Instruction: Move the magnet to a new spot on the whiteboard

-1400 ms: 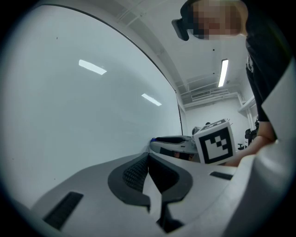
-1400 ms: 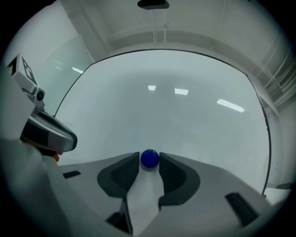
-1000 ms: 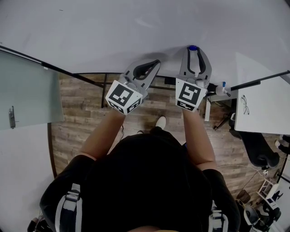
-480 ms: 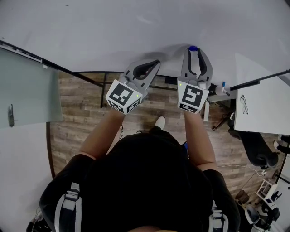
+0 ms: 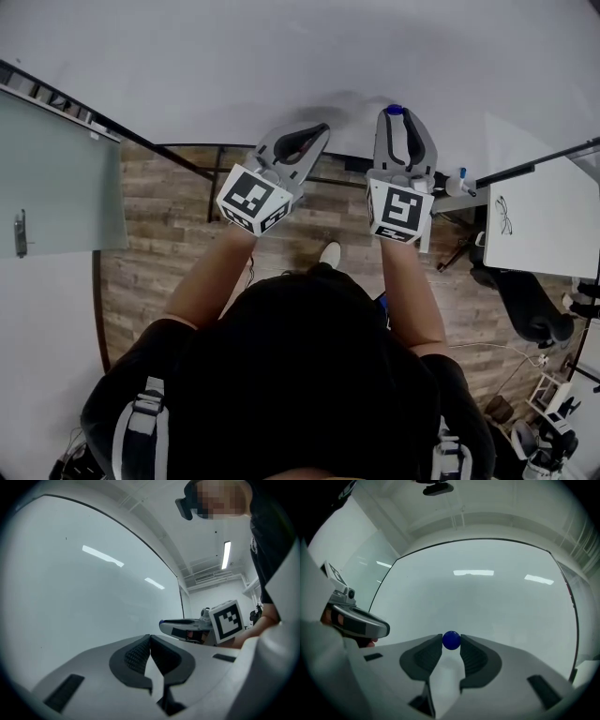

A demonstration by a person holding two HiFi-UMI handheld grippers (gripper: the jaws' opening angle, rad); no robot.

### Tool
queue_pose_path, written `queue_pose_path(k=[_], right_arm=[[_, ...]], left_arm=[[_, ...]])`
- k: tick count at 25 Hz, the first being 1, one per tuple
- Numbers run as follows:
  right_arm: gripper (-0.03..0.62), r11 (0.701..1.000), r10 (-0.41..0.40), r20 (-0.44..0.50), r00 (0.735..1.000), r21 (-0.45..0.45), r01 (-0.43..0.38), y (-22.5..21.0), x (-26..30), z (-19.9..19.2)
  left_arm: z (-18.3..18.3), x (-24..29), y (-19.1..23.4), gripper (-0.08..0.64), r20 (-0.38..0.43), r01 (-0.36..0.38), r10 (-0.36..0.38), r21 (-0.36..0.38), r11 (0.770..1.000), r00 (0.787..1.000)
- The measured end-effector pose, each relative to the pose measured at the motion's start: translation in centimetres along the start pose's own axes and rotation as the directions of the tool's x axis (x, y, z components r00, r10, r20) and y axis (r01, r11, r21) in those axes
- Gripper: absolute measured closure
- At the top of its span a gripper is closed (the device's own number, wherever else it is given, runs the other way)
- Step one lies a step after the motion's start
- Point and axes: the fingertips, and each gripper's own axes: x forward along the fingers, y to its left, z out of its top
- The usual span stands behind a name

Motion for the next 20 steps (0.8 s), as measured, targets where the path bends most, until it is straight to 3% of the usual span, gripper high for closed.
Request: queue_pose_path(k=[11,20], right_arm=[[0.474,0.986,0.125,0.014,0.992,0.106,-0.126,4.1,-4.8,1.5],[0.476,0.965,0.228,0.049,0.972,0.121,-0.233,8.8,-10.1,2.6]], left_arm=[[0.9,-4.8,-0.7,0.555,0.013,-0.007,0.007,0.009,1.0,1.0],[2.6,-9.9,-2.7,0.555,0.035,0.036,-0.036,0.025,0.999,0.999]])
